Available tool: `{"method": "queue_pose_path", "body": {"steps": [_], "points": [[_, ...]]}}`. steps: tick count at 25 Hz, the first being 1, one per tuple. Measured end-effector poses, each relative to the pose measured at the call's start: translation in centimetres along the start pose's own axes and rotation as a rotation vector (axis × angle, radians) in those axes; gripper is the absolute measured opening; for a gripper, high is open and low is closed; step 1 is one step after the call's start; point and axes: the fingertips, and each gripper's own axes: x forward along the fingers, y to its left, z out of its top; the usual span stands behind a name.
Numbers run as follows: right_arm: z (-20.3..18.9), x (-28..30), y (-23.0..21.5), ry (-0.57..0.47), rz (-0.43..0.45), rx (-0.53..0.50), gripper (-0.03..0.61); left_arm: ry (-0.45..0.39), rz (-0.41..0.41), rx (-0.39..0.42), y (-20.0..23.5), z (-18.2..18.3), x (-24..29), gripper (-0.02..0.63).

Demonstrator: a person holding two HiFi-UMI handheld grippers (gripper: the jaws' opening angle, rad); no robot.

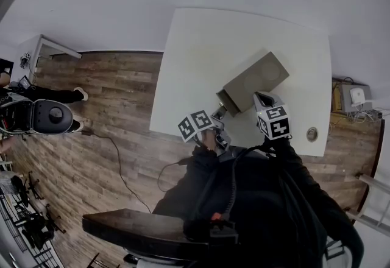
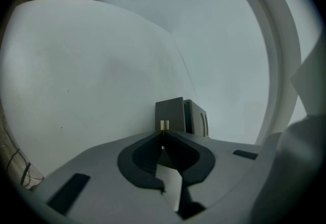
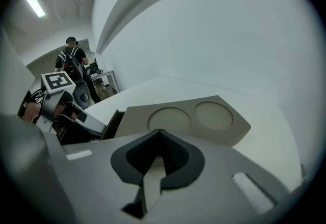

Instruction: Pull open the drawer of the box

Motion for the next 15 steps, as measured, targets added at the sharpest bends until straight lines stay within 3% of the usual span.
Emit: {"method": "queue_pose_path", "body": {"steps": [15], "points": [[0.09,-0.03,0.09,0.003,0.005,-0.003,-0.006,0.008,0.016,0.011,0.01,0.12,-0.09,0.025]]}}
